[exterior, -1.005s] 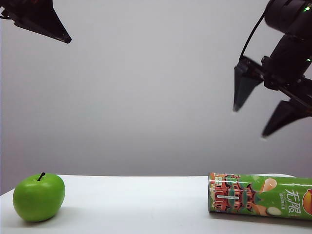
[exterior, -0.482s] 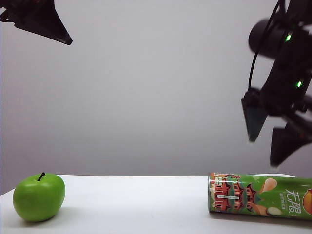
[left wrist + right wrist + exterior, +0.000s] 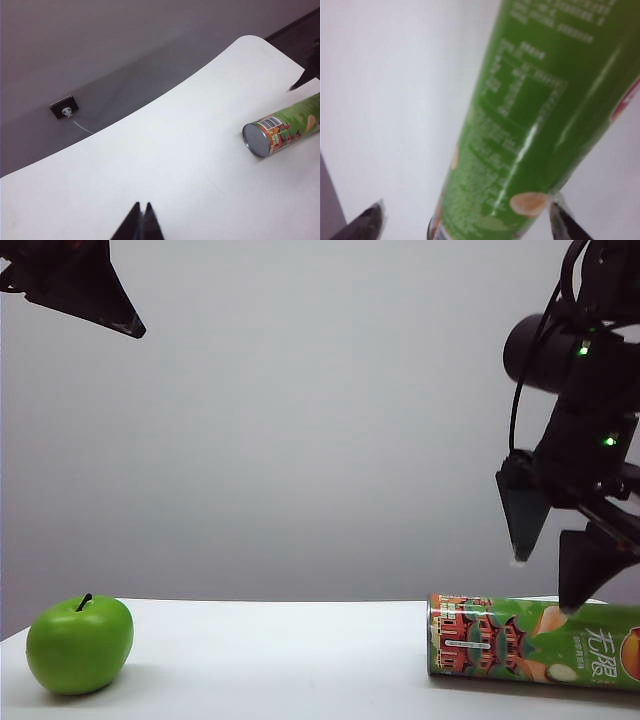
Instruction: Pick up the green bucket of chips from the desk, place it near the apple, and finally stand it up.
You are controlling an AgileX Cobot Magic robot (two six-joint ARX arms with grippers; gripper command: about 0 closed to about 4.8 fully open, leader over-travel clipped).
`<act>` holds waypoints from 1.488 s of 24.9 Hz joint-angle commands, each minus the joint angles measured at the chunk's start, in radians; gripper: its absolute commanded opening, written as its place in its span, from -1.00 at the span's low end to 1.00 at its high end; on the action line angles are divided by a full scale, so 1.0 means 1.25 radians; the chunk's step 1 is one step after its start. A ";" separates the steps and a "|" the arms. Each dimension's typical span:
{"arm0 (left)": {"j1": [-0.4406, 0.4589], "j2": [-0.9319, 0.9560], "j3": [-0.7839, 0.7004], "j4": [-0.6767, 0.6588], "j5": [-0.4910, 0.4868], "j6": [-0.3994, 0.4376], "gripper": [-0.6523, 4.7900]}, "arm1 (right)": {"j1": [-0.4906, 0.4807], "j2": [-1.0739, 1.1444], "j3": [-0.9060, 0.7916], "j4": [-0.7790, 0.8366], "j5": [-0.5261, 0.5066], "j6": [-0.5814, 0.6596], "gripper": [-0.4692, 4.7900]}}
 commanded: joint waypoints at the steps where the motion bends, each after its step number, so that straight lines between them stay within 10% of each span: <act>1: -0.001 -0.002 0.003 0.005 -0.002 -0.003 -0.78 | 0.001 0.004 0.001 0.004 0.001 0.024 1.00; 23: -0.001 -0.002 0.003 -0.022 -0.003 -0.041 -0.78 | -0.006 0.135 -0.010 -0.031 0.026 0.026 0.77; 25: -0.001 -0.002 0.003 -0.025 -0.002 -0.041 -0.78 | -0.006 0.135 -0.009 -0.010 0.050 -0.033 0.76; 28: -0.001 -0.002 0.003 -0.025 -0.002 -0.041 -0.78 | -0.006 0.135 -0.009 0.007 0.091 -0.110 0.03; 37: -0.001 -0.002 0.003 -0.024 -0.002 -0.041 -0.77 | -0.013 0.130 -0.008 0.221 0.143 -0.577 0.21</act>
